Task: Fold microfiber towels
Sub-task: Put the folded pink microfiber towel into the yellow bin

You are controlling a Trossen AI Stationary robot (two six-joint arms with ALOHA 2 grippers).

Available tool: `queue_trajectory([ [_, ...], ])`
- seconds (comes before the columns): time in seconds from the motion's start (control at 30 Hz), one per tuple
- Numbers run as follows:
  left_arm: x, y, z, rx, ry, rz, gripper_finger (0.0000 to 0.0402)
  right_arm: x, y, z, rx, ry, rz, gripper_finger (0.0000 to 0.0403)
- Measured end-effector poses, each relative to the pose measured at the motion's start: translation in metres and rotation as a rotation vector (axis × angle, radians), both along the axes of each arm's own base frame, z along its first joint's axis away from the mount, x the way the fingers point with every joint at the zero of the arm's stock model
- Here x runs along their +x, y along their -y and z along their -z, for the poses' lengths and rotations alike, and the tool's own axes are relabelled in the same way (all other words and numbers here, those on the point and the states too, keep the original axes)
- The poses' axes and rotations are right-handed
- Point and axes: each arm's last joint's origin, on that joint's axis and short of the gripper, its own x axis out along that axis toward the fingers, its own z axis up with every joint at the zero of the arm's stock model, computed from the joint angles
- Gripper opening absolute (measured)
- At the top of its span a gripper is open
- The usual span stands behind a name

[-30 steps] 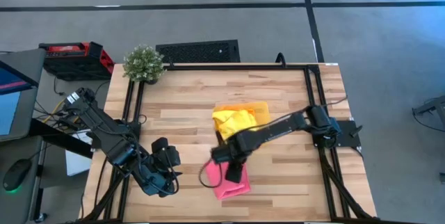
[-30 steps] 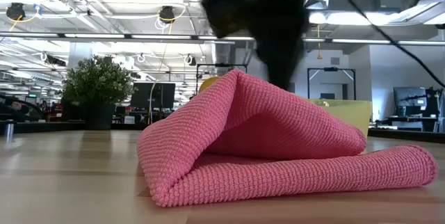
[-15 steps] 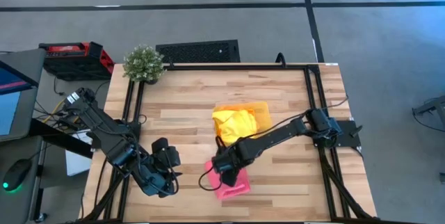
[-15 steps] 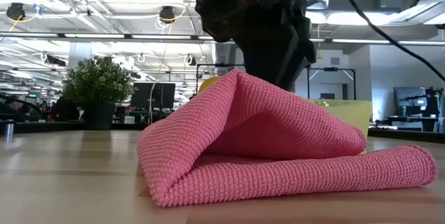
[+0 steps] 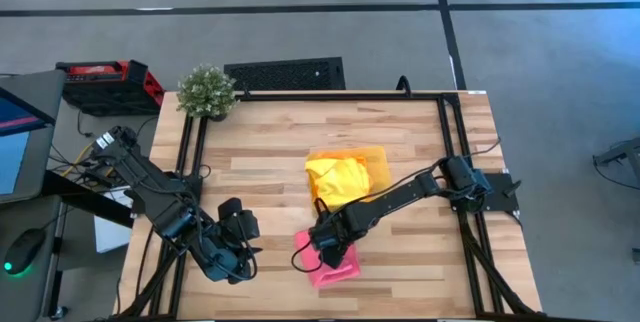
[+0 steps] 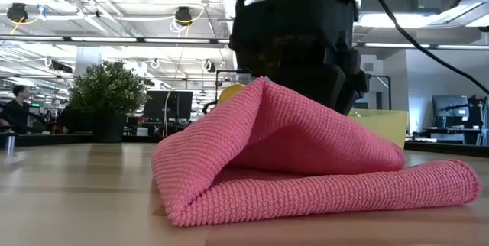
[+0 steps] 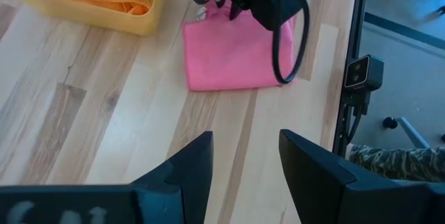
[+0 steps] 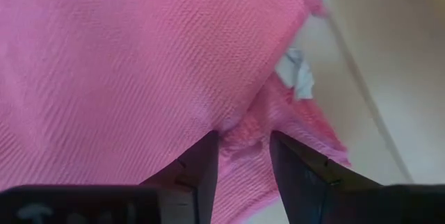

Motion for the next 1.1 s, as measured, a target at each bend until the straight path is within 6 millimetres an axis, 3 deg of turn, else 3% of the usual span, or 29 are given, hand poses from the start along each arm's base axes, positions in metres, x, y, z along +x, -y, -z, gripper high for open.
queue_trajectory([
  [0.47, 0.0000, 0.0000, 0.0000, 0.000, 0.000, -0.001, 0.0157, -0.0017, 0.0039, 0.0089, 0.026, -0.003, -0.003, 0.0148],
  [0.57, 0.0000, 0.0000, -0.0001, 0.000, 0.000, -0.001, 0.0157, -0.0009, 0.0055, 0.0089, 0.042, -0.005, -0.002, 0.0117],
  [0.77, -0.0001, 0.0000, 0.0000, 0.000, -0.001, -0.001, 0.0157, 0.0003, 0.0078, 0.0088, 0.046, 0.002, -0.047, 0.0016],
  [1.1, -0.0001, 0.0000, 0.0000, 0.005, -0.001, 0.008, 0.0157, 0.0037, 0.0065, 0.0031, 0.025, 0.030, -0.090, 0.0007],
])
